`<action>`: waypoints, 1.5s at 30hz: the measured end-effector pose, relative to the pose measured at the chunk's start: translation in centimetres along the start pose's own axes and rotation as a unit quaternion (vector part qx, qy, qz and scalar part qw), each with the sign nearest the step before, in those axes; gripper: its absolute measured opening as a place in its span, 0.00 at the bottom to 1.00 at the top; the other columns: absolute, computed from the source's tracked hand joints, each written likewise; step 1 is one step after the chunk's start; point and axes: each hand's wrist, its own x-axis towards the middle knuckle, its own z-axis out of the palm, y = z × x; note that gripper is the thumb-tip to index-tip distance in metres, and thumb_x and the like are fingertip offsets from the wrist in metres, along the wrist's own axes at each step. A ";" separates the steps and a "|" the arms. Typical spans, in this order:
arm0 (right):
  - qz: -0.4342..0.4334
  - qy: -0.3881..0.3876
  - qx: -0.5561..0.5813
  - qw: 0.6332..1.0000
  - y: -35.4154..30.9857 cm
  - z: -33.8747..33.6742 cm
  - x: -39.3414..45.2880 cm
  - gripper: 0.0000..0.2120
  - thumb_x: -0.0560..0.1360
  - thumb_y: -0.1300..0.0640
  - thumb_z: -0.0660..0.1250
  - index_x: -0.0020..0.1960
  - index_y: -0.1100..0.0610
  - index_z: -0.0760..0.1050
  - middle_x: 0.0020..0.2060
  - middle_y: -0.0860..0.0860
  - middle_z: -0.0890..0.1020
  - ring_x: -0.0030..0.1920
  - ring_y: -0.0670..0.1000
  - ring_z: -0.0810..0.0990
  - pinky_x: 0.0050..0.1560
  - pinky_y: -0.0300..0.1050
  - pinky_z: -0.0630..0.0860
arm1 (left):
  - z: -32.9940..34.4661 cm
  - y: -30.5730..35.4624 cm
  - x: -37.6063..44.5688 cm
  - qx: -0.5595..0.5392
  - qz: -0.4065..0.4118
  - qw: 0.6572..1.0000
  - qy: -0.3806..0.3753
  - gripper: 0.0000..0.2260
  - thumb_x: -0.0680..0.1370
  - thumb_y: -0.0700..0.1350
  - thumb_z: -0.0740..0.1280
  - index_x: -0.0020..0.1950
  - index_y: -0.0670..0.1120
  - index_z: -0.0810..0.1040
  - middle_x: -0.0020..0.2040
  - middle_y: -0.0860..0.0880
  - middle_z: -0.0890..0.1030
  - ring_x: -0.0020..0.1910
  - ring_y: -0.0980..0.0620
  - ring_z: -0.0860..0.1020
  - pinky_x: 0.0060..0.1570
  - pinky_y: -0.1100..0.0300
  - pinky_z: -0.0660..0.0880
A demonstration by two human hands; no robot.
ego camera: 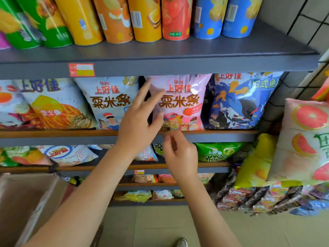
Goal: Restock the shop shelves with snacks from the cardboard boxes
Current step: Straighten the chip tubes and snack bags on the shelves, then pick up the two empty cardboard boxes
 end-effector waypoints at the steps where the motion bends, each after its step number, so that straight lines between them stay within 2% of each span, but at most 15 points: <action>1: 0.021 -0.036 0.021 0.999 -0.5 1.3 -1.1 0.14 0.78 0.51 0.57 0.46 0.57 0.78 0.25 0.45 0.70 0.25 0.47 0.66 0.25 0.47 0.64 | -1.2 -0.7 -0.7 -0.021 -0.011 1.000 -0.014 0.19 0.79 0.45 0.66 0.71 0.51 0.74 0.76 0.51 0.67 0.67 0.61 0.70 0.61 0.57 0.74; 3: 0.060 -0.115 0.035 0.991 -2.0 4.1 -3.3 0.15 0.77 0.48 0.56 0.47 0.57 0.77 0.26 0.47 0.73 0.27 0.51 0.71 0.28 0.50 0.66 | -3.8 -2.6 -2.8 -0.063 -0.048 0.997 -0.025 0.14 0.79 0.47 0.66 0.63 0.52 0.81 0.60 0.52 0.82 0.53 0.63 0.78 0.54 0.55 0.79; 5: 0.088 -0.200 0.017 0.976 -3.6 7.7 -5.6 0.12 0.78 0.50 0.59 0.46 0.56 0.77 0.28 0.48 0.74 0.30 0.53 0.73 0.31 0.48 0.65 | -7.1 -5.3 -5.7 -0.102 -0.118 0.987 -0.041 0.09 0.79 0.50 0.65 0.55 0.56 0.83 0.48 0.56 0.85 0.44 0.61 0.82 0.47 0.53 0.80; 9: 0.095 -0.319 -0.011 0.943 -8.1 14.6 -10.7 0.08 0.80 0.56 0.62 0.45 0.58 0.76 0.34 0.53 0.79 0.37 0.57 0.77 0.38 0.53 0.72 | -13.6 -14.0 -15.0 -0.116 -0.276 0.947 -0.114 0.07 0.81 0.53 0.65 0.48 0.67 0.77 0.48 0.60 0.83 0.47 0.56 0.82 0.50 0.50 0.80; 12: 0.120 -0.396 -0.034 0.910 -14.7 21.2 -16.8 0.08 0.80 0.58 0.63 0.47 0.59 0.79 0.38 0.55 0.82 0.40 0.54 0.78 0.43 0.51 0.70 | -21.0 -22.7 -26.4 -0.079 -0.408 0.902 -0.115 0.03 0.79 0.54 0.67 0.50 0.59 0.80 0.49 0.55 0.84 0.50 0.51 0.82 0.52 0.55 0.78; 16: 0.094 -0.466 -0.036 0.879 -21.5 29.7 -24.8 0.11 0.80 0.58 0.65 0.40 0.58 0.77 0.32 0.54 0.79 0.34 0.49 0.75 0.38 0.48 0.69 | -29.2 -30.3 -39.8 -0.077 -0.551 0.811 -0.182 0.11 0.79 0.56 0.67 0.56 0.52 0.82 0.53 0.54 0.83 0.53 0.53 0.80 0.54 0.58 0.76; 20: 0.038 -0.559 -0.058 0.826 -28.0 36.2 -31.0 0.08 0.79 0.58 0.66 0.48 0.61 0.81 0.41 0.58 0.84 0.40 0.52 0.79 0.44 0.47 0.70 | -34.5 -34.8 -48.3 -0.112 -0.619 0.761 -0.155 0.08 0.80 0.54 0.65 0.53 0.52 0.81 0.56 0.56 0.80 0.52 0.54 0.80 0.58 0.53 0.77; 24: 0.073 -0.618 -0.042 0.781 -31.8 40.9 -33.5 0.08 0.80 0.55 0.64 0.51 0.57 0.80 0.41 0.48 0.82 0.43 0.49 0.80 0.47 0.43 0.73 | -37.7 -38.9 -51.2 -0.134 -0.655 0.739 -0.083 0.08 0.80 0.49 0.65 0.42 0.53 0.79 0.47 0.50 0.83 0.51 0.47 0.82 0.58 0.51 0.77; 28: 0.184 -0.631 -0.024 0.753 -33.3 45.6 -34.0 0.10 0.80 0.53 0.62 0.43 0.52 0.78 0.37 0.50 0.84 0.37 0.48 0.82 0.46 0.44 0.77 | -39.0 -43.0 -51.2 -0.114 -0.662 0.741 0.012 0.06 0.77 0.45 0.67 0.42 0.52 0.82 0.45 0.47 0.84 0.48 0.45 0.82 0.51 0.57 0.77; 31: 0.233 -0.625 -0.009 0.745 -32.8 50.2 -34.5 0.09 0.79 0.55 0.62 0.45 0.56 0.79 0.36 0.51 0.83 0.34 0.49 0.80 0.33 0.35 0.74 | -39.7 -46.1 -50.3 -0.066 -0.638 0.767 0.003 0.04 0.77 0.44 0.69 0.47 0.48 0.84 0.44 0.51 0.82 0.46 0.53 0.78 0.45 0.64 0.68; 34: 0.274 -0.621 -0.030 0.733 -31.8 55.0 -34.6 0.10 0.80 0.52 0.62 0.48 0.55 0.79 0.40 0.53 0.84 0.36 0.50 0.82 0.33 0.37 0.76 | -40.2 -50.3 -50.2 -0.036 -0.644 0.762 -0.063 0.04 0.75 0.46 0.71 0.48 0.47 0.83 0.43 0.51 0.80 0.49 0.50 0.80 0.48 0.61 0.70; 36: 0.302 -0.613 -0.028 0.729 -31.4 58.2 -34.6 0.09 0.81 0.53 0.62 0.50 0.55 0.79 0.42 0.54 0.84 0.36 0.50 0.83 0.40 0.43 0.79 | -40.3 -53.4 -50.8 -0.045 -0.662 0.739 -0.120 0.11 0.75 0.53 0.72 0.52 0.47 0.81 0.45 0.50 0.79 0.52 0.49 0.79 0.50 0.60 0.70; 39: 0.356 -0.583 -0.007 0.730 -30.8 61.9 -35.0 0.09 0.82 0.54 0.62 0.47 0.56 0.77 0.41 0.56 0.83 0.33 0.48 0.81 0.39 0.43 0.78 | -39.9 -57.3 -51.5 -0.066 -0.679 0.701 -0.205 0.21 0.74 0.64 0.69 0.59 0.50 0.78 0.52 0.48 0.80 0.58 0.49 0.78 0.56 0.59 0.70; 42: 0.421 -0.546 -0.012 0.724 -30.5 64.2 -35.6 0.12 0.80 0.46 0.64 0.44 0.53 0.76 0.39 0.53 0.84 0.37 0.53 0.82 0.47 0.53 0.81 | -39.0 -60.0 -51.7 -0.092 -0.667 0.696 -0.251 0.29 0.74 0.64 0.69 0.69 0.49 0.74 0.66 0.48 0.76 0.67 0.48 0.73 0.63 0.57 0.68; 45: 0.462 -0.509 -0.038 0.725 -29.8 66.3 -37.1 0.18 0.76 0.37 0.65 0.46 0.52 0.75 0.39 0.53 0.84 0.39 0.55 0.85 0.45 0.54 0.82 | -37.9 -62.2 -52.1 -0.139 -0.651 0.676 -0.317 0.33 0.71 0.65 0.72 0.70 0.49 0.73 0.65 0.50 0.76 0.63 0.49 0.75 0.58 0.59 0.70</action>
